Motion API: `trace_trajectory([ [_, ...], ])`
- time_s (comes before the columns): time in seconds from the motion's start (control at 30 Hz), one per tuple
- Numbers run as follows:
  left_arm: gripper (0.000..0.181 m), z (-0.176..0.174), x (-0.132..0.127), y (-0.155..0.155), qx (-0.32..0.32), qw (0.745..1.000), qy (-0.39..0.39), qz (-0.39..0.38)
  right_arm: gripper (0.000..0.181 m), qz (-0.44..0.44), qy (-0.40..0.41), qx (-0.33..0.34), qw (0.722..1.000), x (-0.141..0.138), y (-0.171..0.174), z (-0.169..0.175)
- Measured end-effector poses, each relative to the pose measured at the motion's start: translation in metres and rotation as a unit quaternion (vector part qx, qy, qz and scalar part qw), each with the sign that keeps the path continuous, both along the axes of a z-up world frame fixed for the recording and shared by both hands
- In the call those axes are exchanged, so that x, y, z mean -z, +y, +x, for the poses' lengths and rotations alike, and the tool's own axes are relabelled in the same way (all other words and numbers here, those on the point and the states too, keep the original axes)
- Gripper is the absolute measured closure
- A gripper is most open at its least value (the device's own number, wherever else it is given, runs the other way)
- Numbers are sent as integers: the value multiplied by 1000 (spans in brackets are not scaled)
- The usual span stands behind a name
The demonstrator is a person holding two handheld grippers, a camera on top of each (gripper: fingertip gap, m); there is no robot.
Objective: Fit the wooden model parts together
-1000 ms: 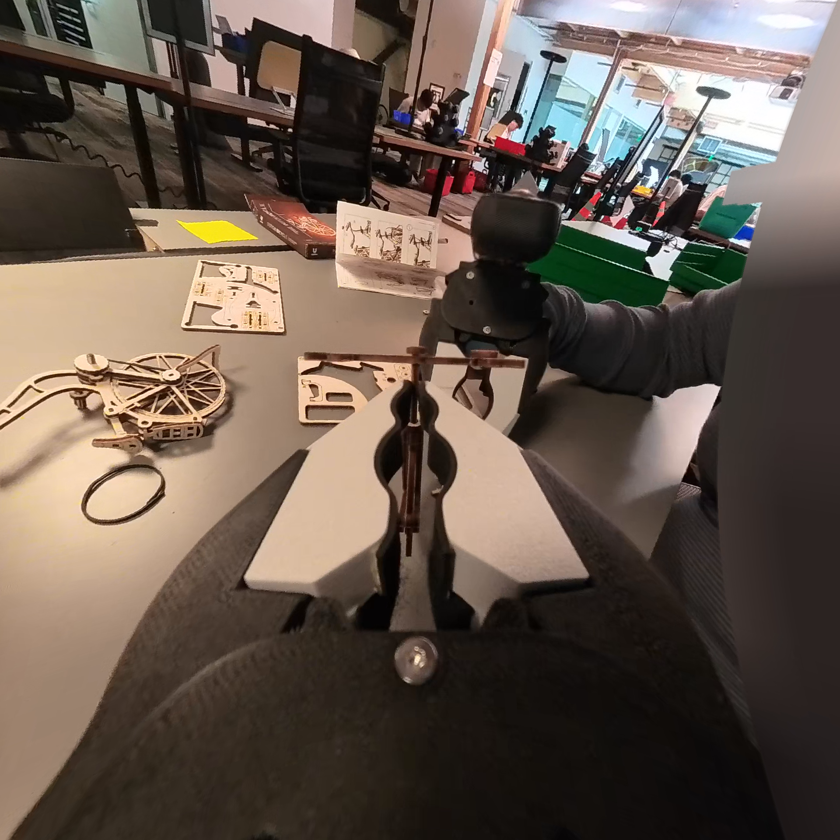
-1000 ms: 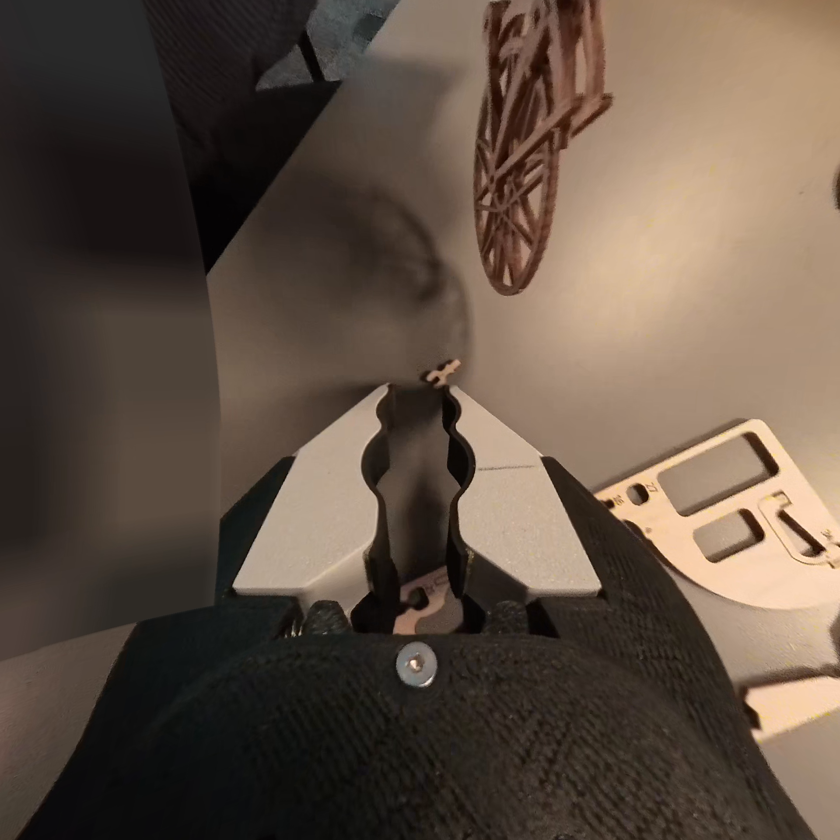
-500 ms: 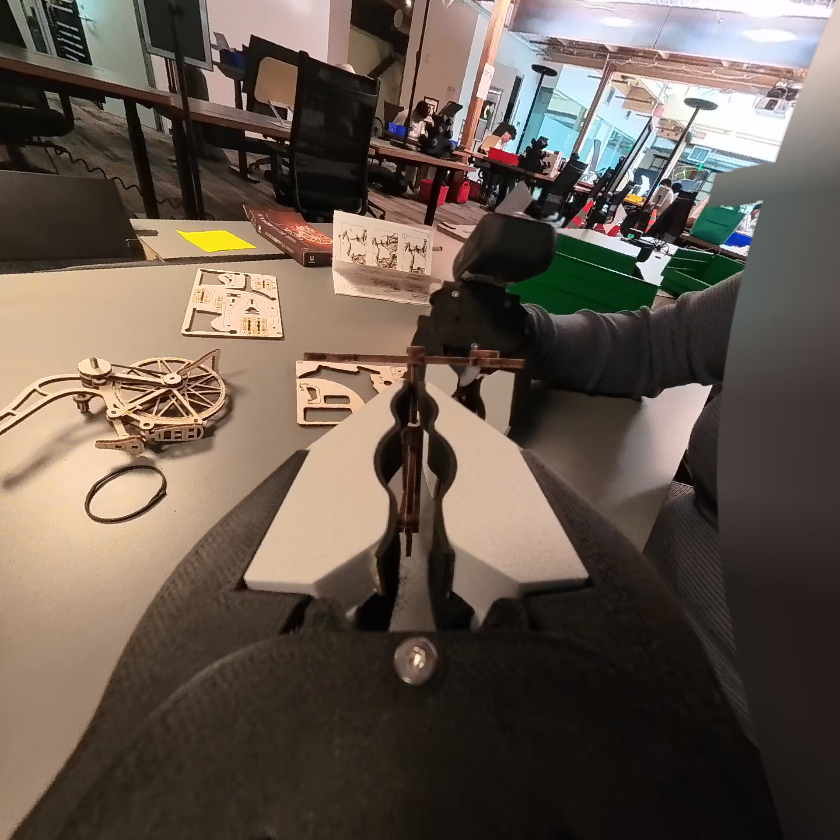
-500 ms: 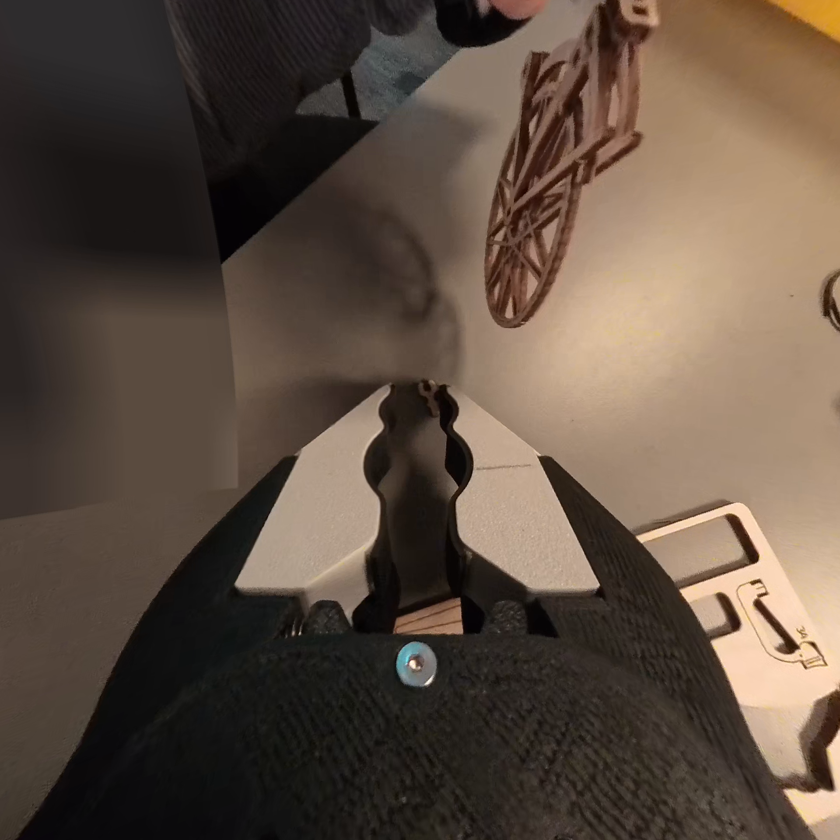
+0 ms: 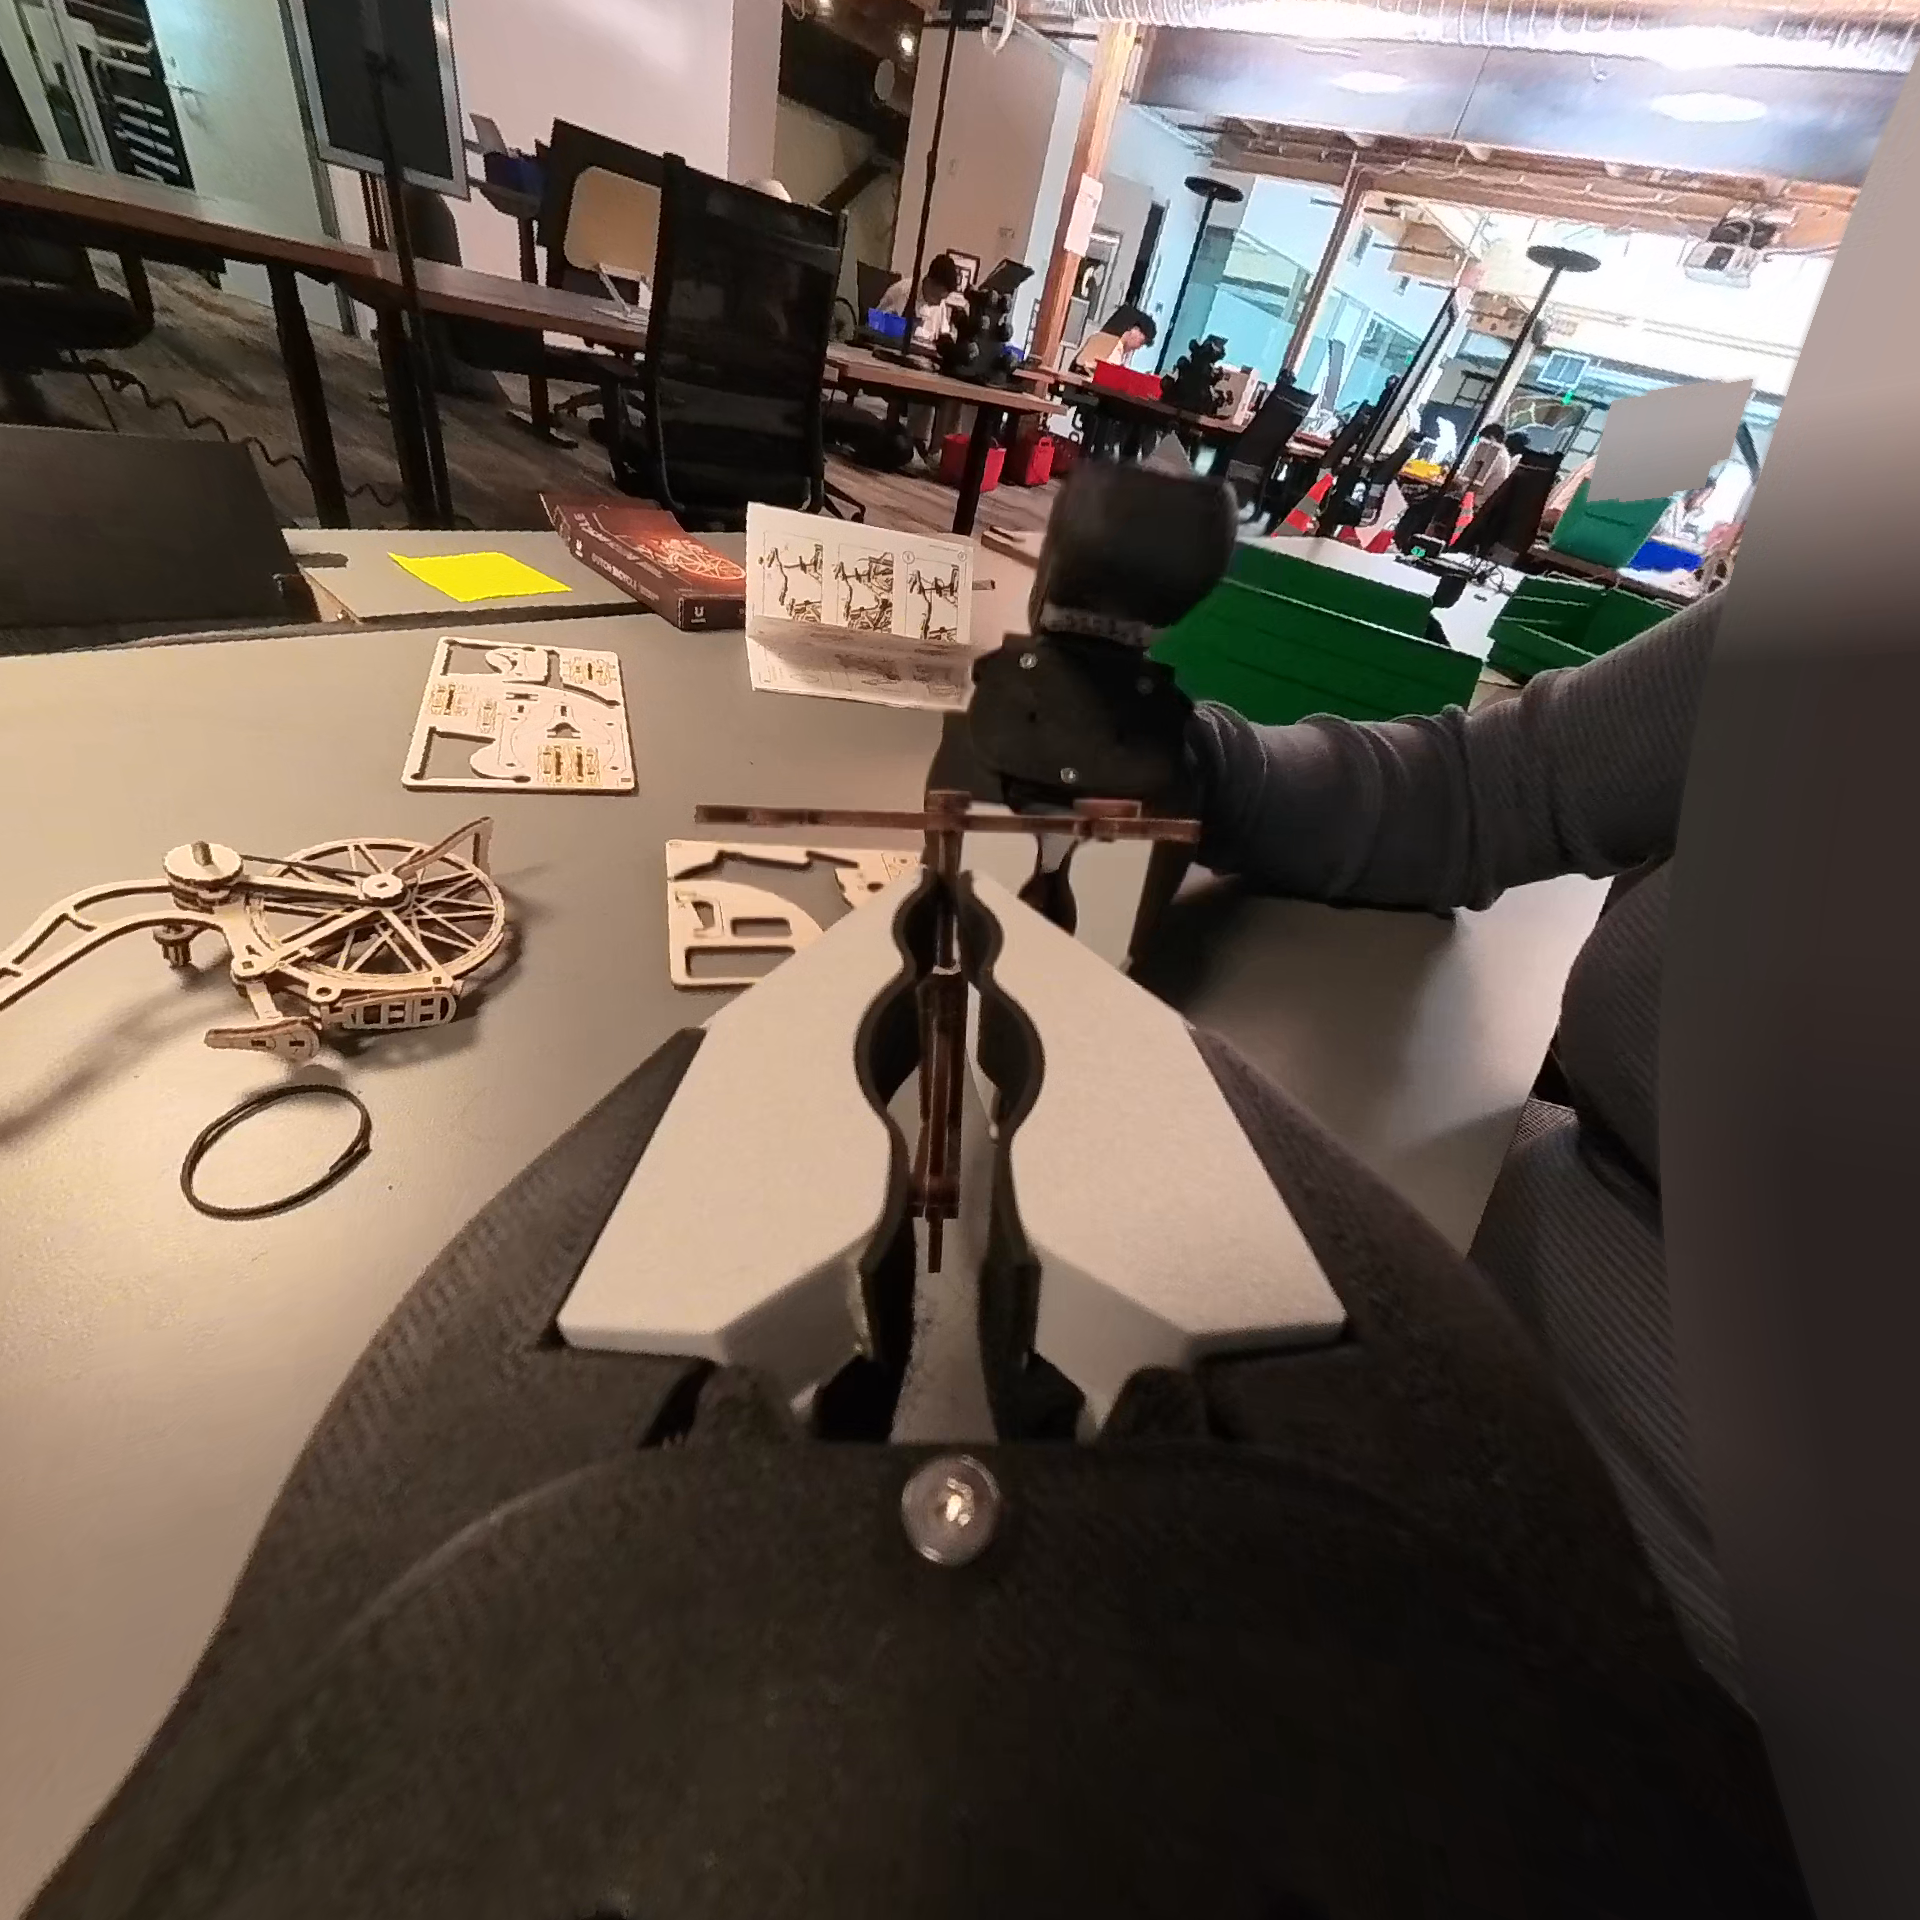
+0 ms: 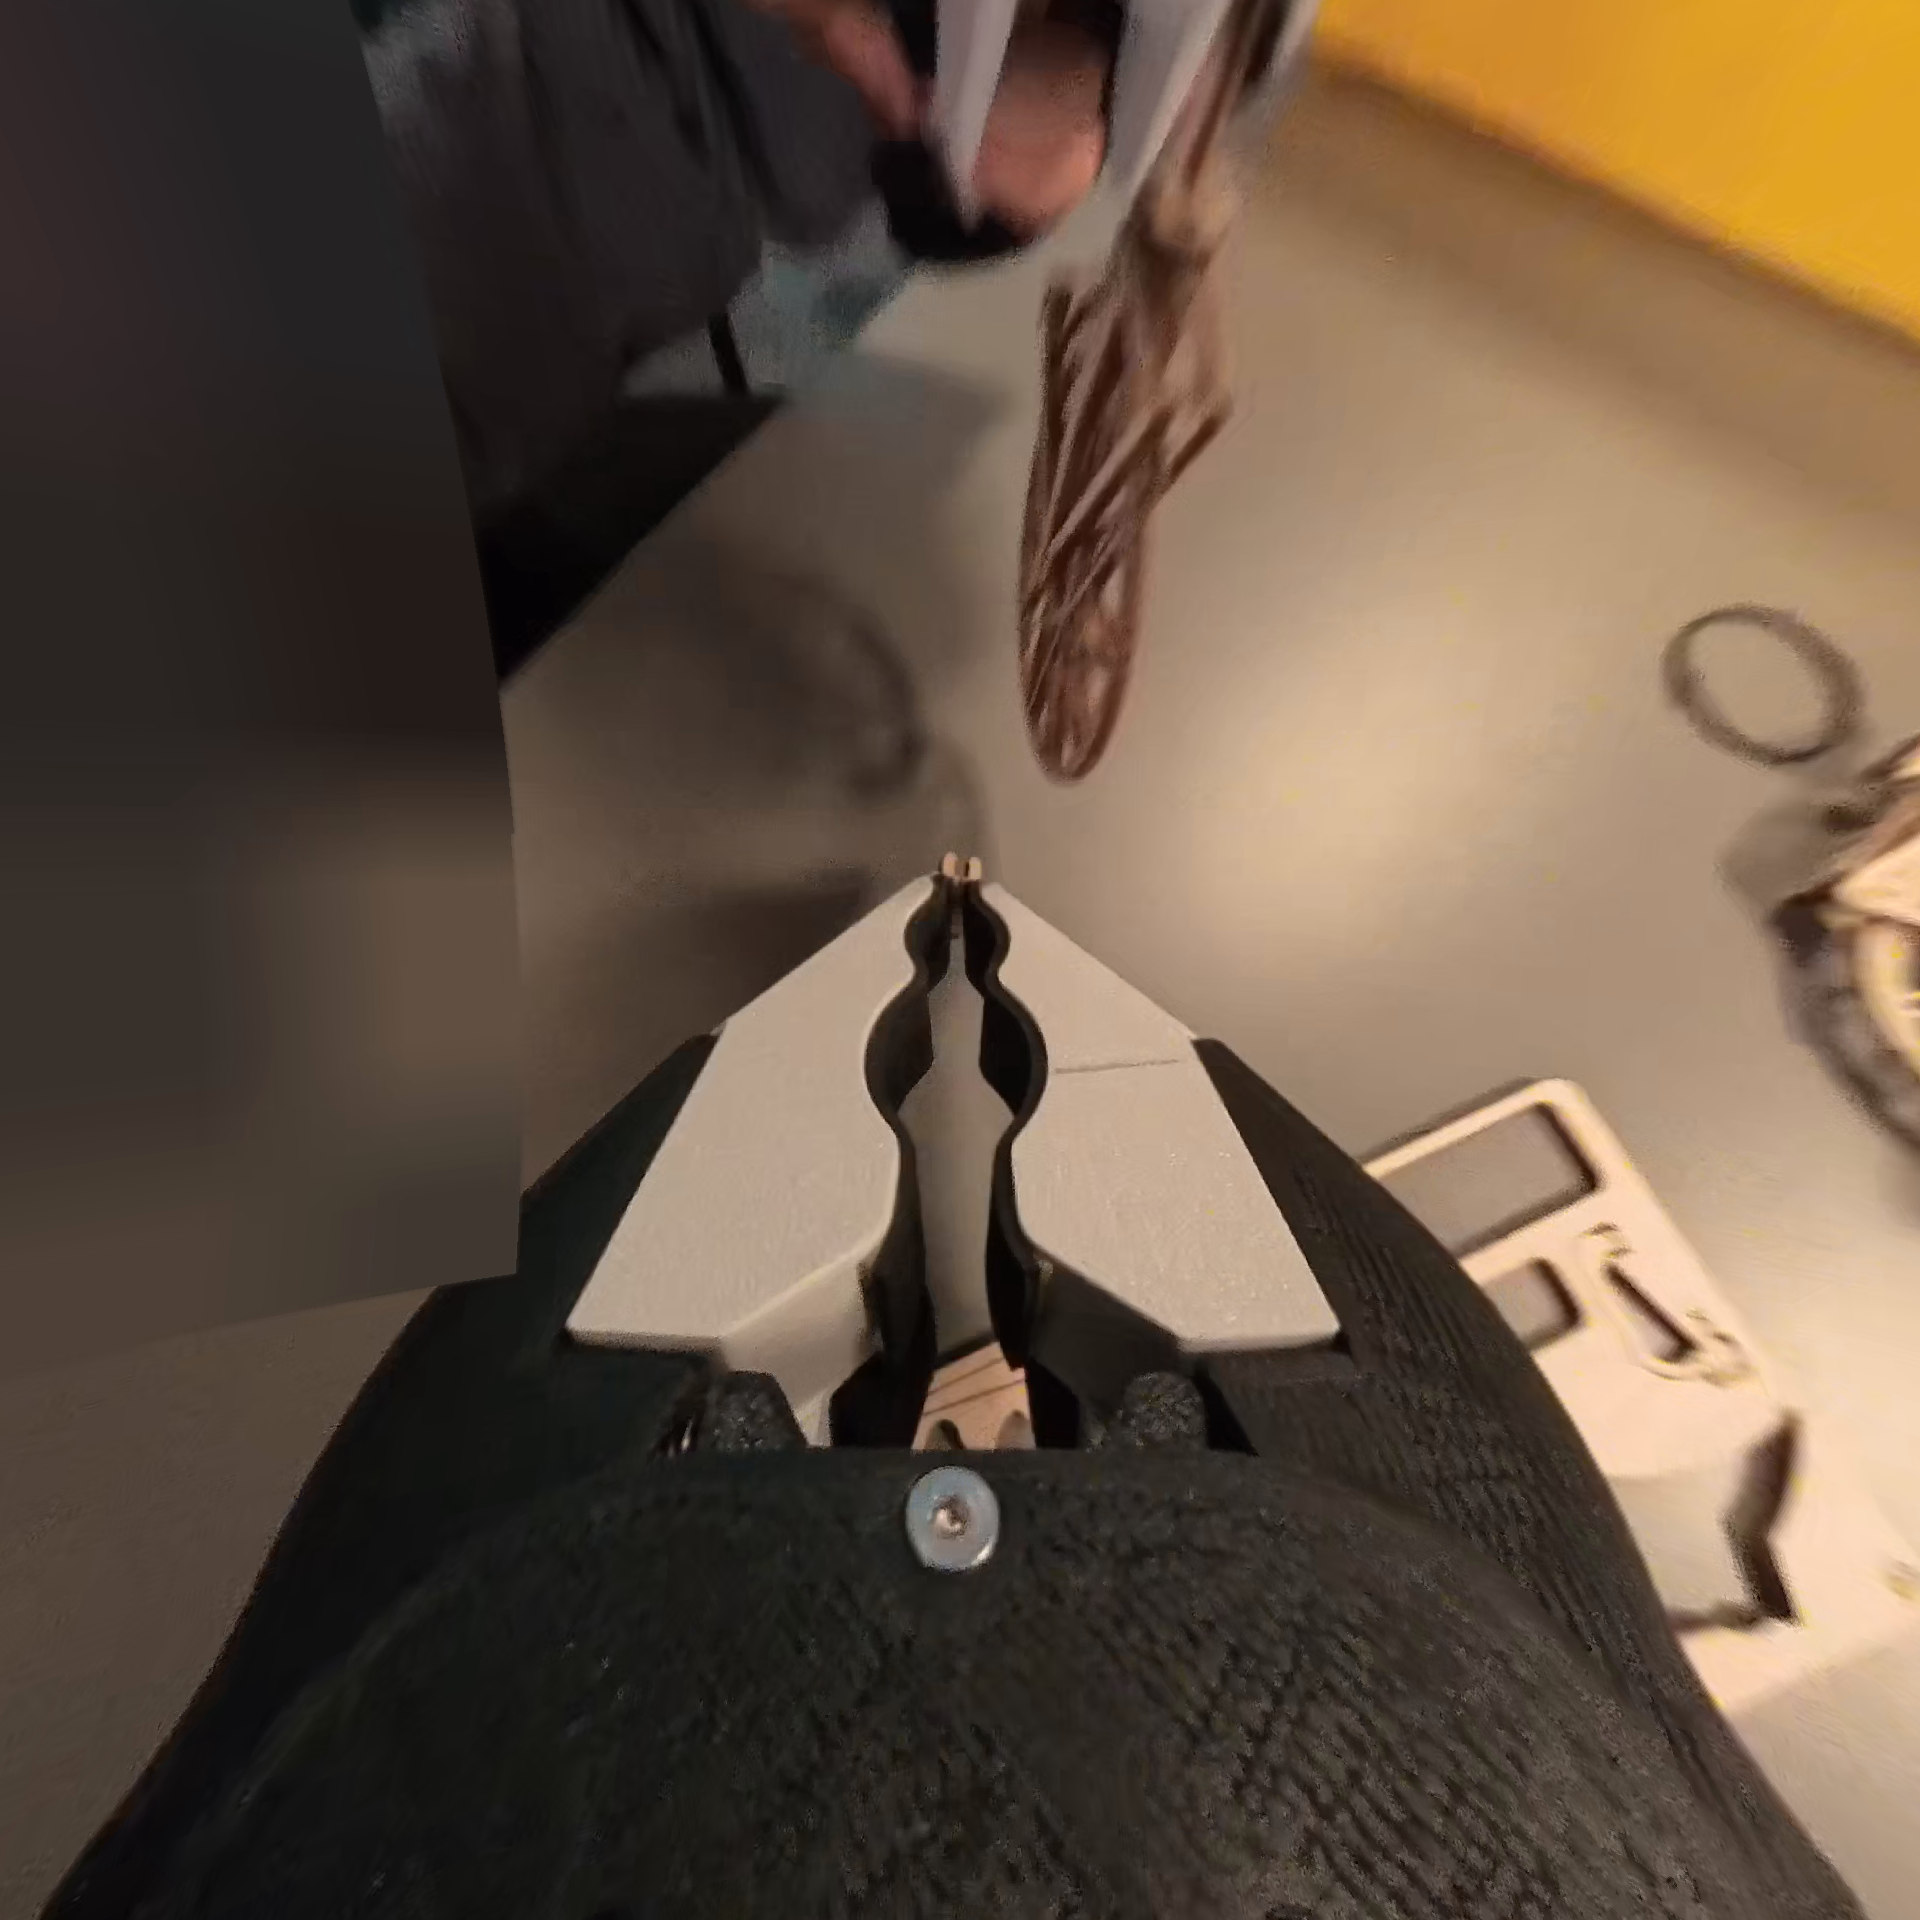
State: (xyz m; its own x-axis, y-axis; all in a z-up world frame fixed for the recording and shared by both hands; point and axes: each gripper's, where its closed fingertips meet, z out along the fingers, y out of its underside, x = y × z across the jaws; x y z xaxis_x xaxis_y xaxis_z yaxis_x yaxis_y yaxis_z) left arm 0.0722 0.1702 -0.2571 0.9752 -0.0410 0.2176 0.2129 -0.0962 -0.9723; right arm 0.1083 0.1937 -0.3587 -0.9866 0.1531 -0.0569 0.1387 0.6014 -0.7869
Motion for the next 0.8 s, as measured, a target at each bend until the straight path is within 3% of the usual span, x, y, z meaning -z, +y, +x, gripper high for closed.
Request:
trace_trajectory([
  [0.13,180,4,-3,4,18,1000,-6,24,181,-87,48,38,994,-69,8,-13],
  [0.23,181,1,2,11,20,999,-40,18,181,-88,55,56,993,-88,8,-16],
  [0.43,180,1,12,25,39,993,-110,3,181,-87,-13,62,994,-76,3,-23],
  [0.8,180,9,24,33,57,992,-107,-37,181,-78,-21,62,995,-65,9,-27],
])
